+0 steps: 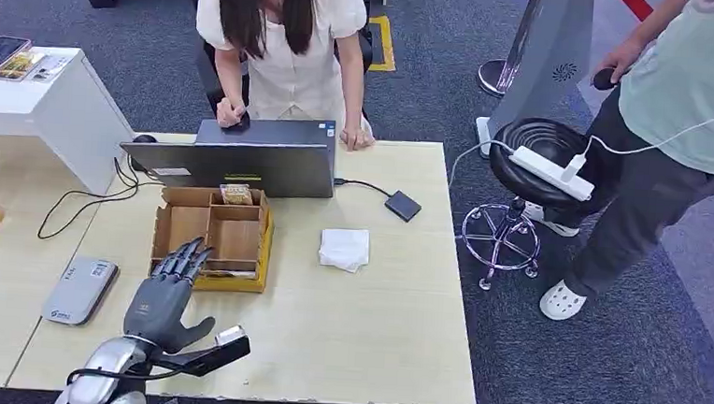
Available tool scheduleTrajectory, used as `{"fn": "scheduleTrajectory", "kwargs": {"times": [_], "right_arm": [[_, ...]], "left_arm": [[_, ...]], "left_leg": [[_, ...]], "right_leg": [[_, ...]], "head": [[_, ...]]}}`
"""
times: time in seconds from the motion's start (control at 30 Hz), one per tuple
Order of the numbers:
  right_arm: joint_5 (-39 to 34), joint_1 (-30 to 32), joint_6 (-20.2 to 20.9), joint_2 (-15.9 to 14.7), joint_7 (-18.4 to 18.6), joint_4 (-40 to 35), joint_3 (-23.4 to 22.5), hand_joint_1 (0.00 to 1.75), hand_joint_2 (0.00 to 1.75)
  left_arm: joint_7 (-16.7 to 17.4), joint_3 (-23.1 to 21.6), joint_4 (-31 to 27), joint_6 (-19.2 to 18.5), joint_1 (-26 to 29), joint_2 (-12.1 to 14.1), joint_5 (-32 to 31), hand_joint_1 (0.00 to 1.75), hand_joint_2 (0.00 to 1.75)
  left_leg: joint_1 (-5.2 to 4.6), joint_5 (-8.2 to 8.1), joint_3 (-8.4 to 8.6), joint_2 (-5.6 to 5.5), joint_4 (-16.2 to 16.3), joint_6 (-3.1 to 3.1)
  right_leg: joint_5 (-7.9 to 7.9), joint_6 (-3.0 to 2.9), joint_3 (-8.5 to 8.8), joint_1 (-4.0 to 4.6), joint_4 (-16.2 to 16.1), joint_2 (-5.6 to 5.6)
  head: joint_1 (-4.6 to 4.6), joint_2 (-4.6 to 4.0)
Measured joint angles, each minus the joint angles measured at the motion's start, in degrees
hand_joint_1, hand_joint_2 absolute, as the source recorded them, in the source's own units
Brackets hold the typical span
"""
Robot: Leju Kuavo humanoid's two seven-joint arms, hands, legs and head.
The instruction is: Pass the card to the sensor for recognition and then transmit it.
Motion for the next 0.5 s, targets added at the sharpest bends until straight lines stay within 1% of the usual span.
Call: {"fn": "scheduleTrajectory", "kwargs": {"times": [0.5], "right_arm": [[0.3,-0.1,0.0,0.0,0.2,0.0,0.0,0.00,0.00]], "left_arm": [[-0.1,0.0,1.1,0.2,-0.9,-0.7,0.2,0.00,1.75]], "left_leg": [[0.00,0.00,0.00,0.00,0.0,0.00]], "right_leg": [[0.00,0.00,0.00,0.00,0.0,0.00]], "head": [[0.00,0.00]]}}
